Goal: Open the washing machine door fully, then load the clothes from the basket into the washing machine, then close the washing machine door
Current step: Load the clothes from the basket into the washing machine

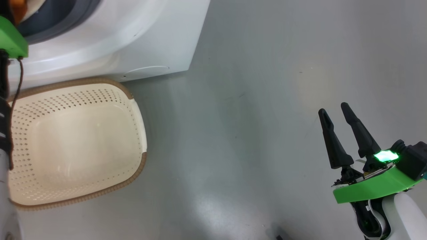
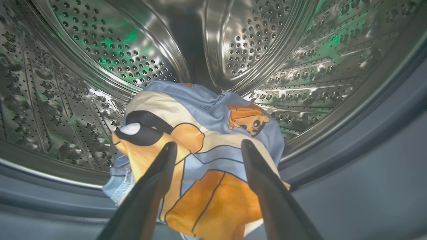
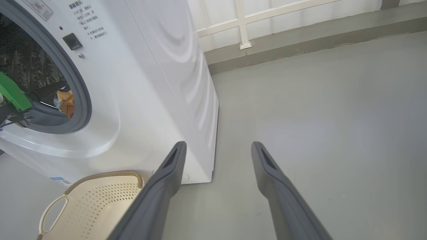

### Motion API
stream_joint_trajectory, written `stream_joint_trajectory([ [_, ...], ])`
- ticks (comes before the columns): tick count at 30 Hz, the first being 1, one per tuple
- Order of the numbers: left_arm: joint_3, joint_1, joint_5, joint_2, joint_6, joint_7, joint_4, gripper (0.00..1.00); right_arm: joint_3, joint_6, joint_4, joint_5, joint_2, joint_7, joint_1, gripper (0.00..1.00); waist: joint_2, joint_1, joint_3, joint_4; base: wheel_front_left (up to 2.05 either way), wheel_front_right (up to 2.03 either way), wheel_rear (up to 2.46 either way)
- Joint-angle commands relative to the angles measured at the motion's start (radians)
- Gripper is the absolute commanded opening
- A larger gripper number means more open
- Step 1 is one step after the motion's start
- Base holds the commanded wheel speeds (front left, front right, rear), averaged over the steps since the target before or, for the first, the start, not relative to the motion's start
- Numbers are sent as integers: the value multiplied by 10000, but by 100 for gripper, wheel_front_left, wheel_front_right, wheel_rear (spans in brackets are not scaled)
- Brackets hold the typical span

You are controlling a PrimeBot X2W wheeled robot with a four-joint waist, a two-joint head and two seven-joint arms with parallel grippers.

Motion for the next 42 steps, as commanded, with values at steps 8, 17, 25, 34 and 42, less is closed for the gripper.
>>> stream_joint_trajectory([
  [8,457,1042,-359,4,-91,-53,-1400,100,-90,29,-262,-77,-282,-48,372,100,0,0,-164,355,0,0,0],
  [17,910,2748,-313,-515,-125,-53,-3114,100,-330,29,-242,-148,-487,-48,651,100,0,0,-680,788,0,0,0],
  [25,1358,4489,-146,-1002,-182,-53,-4385,100,-463,29,-195,-216,-693,-48,1069,100,0,0,-1370,1167,0,0,0],
  [34,1786,6646,104,-1475,-333,-53,-5543,100,-607,29,-75,-253,-871,-48,1673,100,0,0,-2319,1580,0,0,0],
  [42,1998,8228,274,-1742,-447,-53,-6449,100,-700,29,24,-286,-954,-48,2181,100,0,0,-3041,1867,0,0,0],
])
